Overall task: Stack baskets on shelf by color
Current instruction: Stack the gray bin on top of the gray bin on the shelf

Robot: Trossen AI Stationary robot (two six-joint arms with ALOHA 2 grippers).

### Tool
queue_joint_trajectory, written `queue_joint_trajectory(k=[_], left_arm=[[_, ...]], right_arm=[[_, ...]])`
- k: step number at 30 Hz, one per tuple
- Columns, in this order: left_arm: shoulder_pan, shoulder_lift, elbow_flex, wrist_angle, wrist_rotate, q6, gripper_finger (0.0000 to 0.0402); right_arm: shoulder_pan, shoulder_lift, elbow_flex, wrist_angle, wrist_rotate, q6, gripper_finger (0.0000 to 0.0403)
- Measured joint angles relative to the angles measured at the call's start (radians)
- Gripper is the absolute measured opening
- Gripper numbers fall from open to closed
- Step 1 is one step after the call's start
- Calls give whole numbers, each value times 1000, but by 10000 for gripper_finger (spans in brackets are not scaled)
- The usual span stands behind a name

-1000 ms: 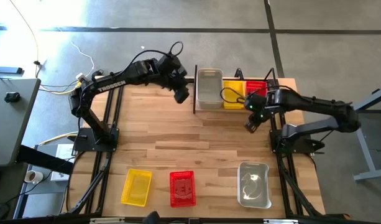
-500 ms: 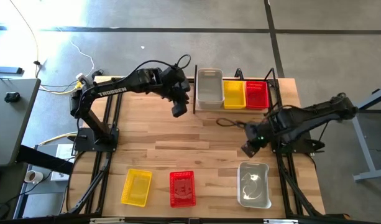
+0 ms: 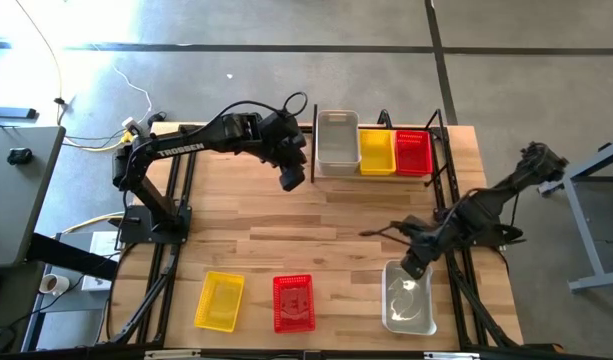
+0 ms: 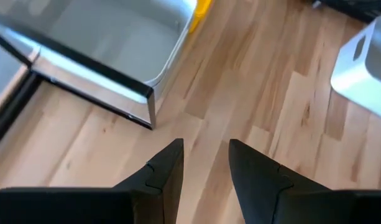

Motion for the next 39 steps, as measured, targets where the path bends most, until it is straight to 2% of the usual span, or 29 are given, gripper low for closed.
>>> queue_joint_trajectory(k=[5, 11, 20, 26, 30, 39], left_arm=[[-12, 0, 0, -47, 3, -98, 117], [-45, 0, 0, -150, -1, -159, 117], [-113, 0, 0, -173, -11, -237, 117], [-159, 0, 0, -175, -24, -282, 117], [-182, 0, 0, -175, -24, -310, 117], [-194, 0, 0, -174, -24, -345, 117]], right_arm=[[66, 39, 0, 5, 12, -27, 74], [117, 116, -1, 23, 36, -175, 74], [156, 177, -1, 130, 50, -386, 76], [212, 216, -1, 238, 34, -361, 112], [264, 275, -1, 313, -25, -330, 134], [371, 405, -1, 442, -73, -230, 140]])
